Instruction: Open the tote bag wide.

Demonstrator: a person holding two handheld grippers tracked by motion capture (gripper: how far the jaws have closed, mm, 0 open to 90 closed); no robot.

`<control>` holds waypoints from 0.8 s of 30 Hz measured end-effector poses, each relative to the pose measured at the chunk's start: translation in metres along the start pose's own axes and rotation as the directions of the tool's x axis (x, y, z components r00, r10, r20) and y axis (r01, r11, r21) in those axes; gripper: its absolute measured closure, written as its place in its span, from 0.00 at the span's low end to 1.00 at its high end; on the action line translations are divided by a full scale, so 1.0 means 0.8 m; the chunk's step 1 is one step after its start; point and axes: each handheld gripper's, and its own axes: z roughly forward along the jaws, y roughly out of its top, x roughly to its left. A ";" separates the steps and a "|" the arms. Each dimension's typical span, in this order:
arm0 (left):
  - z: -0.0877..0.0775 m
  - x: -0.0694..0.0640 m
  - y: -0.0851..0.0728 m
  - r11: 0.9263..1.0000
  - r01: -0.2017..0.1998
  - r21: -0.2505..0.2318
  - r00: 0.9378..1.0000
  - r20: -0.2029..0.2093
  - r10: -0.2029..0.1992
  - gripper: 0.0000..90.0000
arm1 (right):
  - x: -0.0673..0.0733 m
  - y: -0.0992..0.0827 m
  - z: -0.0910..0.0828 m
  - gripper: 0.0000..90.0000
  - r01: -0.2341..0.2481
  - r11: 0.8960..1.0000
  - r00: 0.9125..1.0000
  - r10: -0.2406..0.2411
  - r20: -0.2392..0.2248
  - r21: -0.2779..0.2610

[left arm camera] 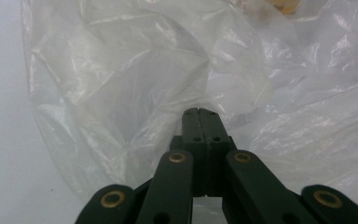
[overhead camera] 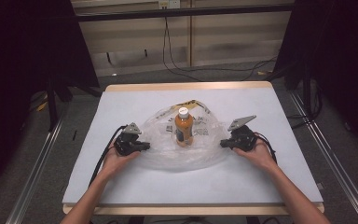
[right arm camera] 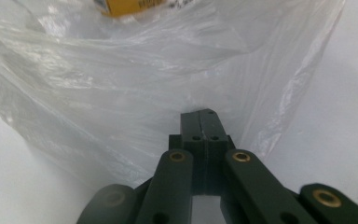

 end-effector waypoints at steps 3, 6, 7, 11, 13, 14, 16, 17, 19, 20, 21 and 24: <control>-0.004 -0.002 0.000 1.000 -0.008 -0.015 1.000 0.004 0.008 1.00 | -0.001 0.003 -0.008 1.00 -0.035 0.997 0.999 0.034 -0.011 -0.070; -0.014 -0.007 0.002 0.997 -0.006 -0.076 1.000 0.017 0.007 1.00 | 0.001 0.005 -0.016 1.00 -0.041 0.993 0.999 0.040 -0.011 -0.109; -0.014 -0.007 0.002 0.997 -0.006 -0.076 1.000 0.017 0.007 1.00 | 0.001 0.005 -0.016 1.00 -0.041 0.993 0.999 0.040 -0.011 -0.109; -0.032 -0.014 0.003 0.986 0.008 -0.169 1.000 0.026 -0.003 1.00 | 0.006 0.007 -0.034 1.00 -0.045 0.985 0.999 0.048 0.013 -0.168; -0.042 -0.018 0.002 0.975 0.016 -0.223 1.000 0.028 -0.010 1.00 | 0.008 0.008 -0.042 1.00 -0.057 0.977 0.998 0.060 0.006 -0.208; -0.047 -0.020 0.002 0.970 0.018 -0.241 1.000 0.027 -0.012 1.00 | 0.011 0.008 -0.047 1.00 -0.059 0.972 0.998 0.064 0.015 -0.227; -0.057 -0.025 0.002 0.965 0.006 -0.264 1.000 0.015 -0.002 0.93 | 0.016 0.008 -0.056 0.92 -0.069 0.958 0.997 0.077 0.017 -0.279; -0.061 -0.029 0.000 0.959 0.006 -0.284 1.000 0.024 0.001 0.92 | 0.019 0.008 -0.060 0.87 -0.075 0.951 0.996 0.089 0.033 -0.301; -0.065 -0.032 -0.003 0.952 0.003 -0.305 1.000 0.022 0.004 0.83 | 0.025 0.006 -0.067 0.80 -0.080 0.939 0.995 0.093 0.022 -0.335; -0.067 -0.035 -0.005 0.948 0.004 -0.319 1.000 0.014 0.001 0.77 | 0.028 0.005 -0.069 0.74 -0.083 0.935 0.996 0.093 0.013 -0.344; -0.067 -0.035 -0.005 0.948 0.004 -0.319 1.000 0.014 0.001 0.72 | 0.028 0.005 -0.069 0.74 -0.083 0.935 0.996 0.093 0.013 -0.344; -0.073 -0.042 -0.008 0.934 0.003 -0.356 1.000 0.010 0.000 0.57 | 0.043 0.001 -0.080 0.48 -0.077 0.923 0.996 0.091 0.018 -0.378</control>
